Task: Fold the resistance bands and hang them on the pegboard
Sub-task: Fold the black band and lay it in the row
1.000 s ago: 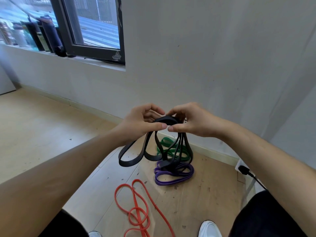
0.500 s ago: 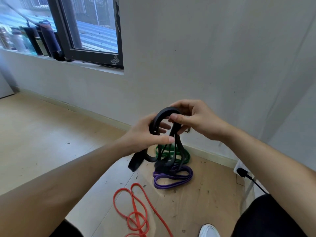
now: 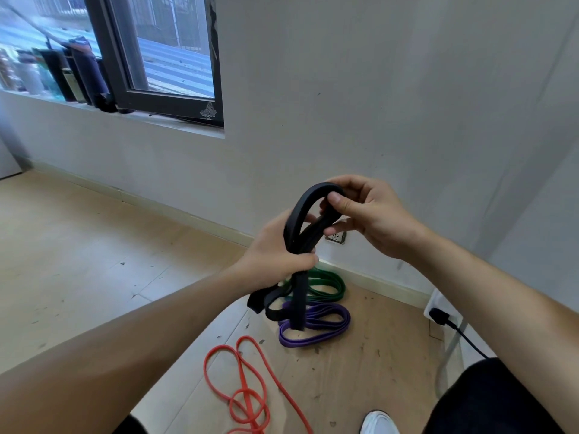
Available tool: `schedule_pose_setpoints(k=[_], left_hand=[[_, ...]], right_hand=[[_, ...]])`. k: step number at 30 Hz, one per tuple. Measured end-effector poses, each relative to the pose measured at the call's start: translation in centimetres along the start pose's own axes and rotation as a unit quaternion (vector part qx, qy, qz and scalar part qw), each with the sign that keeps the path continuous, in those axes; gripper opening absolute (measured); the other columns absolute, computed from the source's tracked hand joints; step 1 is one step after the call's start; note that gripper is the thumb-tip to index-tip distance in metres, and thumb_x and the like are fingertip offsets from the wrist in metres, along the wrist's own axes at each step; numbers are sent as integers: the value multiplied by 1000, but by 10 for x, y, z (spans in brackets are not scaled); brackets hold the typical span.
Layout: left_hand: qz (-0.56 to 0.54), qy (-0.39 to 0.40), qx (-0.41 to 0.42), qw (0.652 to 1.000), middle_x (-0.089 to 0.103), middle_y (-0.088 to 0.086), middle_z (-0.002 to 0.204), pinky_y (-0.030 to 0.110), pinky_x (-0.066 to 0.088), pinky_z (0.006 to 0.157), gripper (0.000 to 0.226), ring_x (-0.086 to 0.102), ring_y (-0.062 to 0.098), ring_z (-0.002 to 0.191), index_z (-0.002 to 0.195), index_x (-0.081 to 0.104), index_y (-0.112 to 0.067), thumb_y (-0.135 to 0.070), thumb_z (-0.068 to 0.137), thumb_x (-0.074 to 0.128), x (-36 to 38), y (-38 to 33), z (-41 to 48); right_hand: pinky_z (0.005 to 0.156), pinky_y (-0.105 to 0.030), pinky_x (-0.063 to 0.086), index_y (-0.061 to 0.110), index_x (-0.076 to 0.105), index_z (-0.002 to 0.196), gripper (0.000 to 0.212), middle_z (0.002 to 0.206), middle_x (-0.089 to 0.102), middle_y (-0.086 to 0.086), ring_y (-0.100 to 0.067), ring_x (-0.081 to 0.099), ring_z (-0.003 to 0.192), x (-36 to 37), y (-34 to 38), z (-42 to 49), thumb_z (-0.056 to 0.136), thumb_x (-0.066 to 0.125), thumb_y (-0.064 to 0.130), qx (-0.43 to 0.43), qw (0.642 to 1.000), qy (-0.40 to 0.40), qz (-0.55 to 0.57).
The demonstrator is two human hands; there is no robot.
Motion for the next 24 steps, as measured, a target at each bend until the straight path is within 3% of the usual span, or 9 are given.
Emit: schedule_pose_setpoints(k=[4,8,15,18,21,24], left_hand=[[109,38,13,993,66,-1,97,44,60,79,70,70,17,86,131,49,-29,-13,72,82,-6,6,-4],[128,69,32,989,67,-10,94,24,58,76,88,70,13,86,147,38,-32,-5,76,80,-11,-1,-9],[32,95,43,994,71,2,112,31,61,85,73,73,21,102,140,54,-32,5,82,77,-17,-14,-18],[9,100,26,995,74,4,110,27,60,82,67,74,19,100,137,58,-27,6,83,78,-19,-13,-18],[-9,96,3,995,77,4,105,25,59,80,59,74,17,97,134,62,-26,5,85,76,-22,-7,-17],[-16,104,-14,994,77,3,104,23,58,79,55,74,13,96,133,63,-26,3,88,74,-22,0,-16]], right_hand=[[64,-37,63,5,61,122,35,95,66,-23,-26,71,88,-20,-10,-4,88,67,12,27,999,-24,-22],[71,-39,64,19,55,138,43,101,63,-32,-31,70,98,-38,-20,-8,98,60,5,63,996,-27,-55],[71,-29,62,24,59,138,43,109,61,-25,-17,72,88,-40,-32,-18,102,51,1,119,993,-3,-20],[73,-31,63,19,60,138,41,116,61,-29,-20,70,95,-40,-37,-20,103,51,2,136,990,11,-23],[89,-41,61,23,59,140,38,127,67,-15,-25,69,109,-39,-37,-24,103,57,14,115,977,50,-175],[107,-34,49,37,49,146,66,135,59,7,-9,58,121,-31,-25,-27,86,78,39,38,920,77,-382]])
Point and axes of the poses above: each hand's wrist, its own z-axis towards the middle knuckle, its own x-axis out of the palm, y = z × x, the point moved 6 cm from there along z, towards the middle knuckle
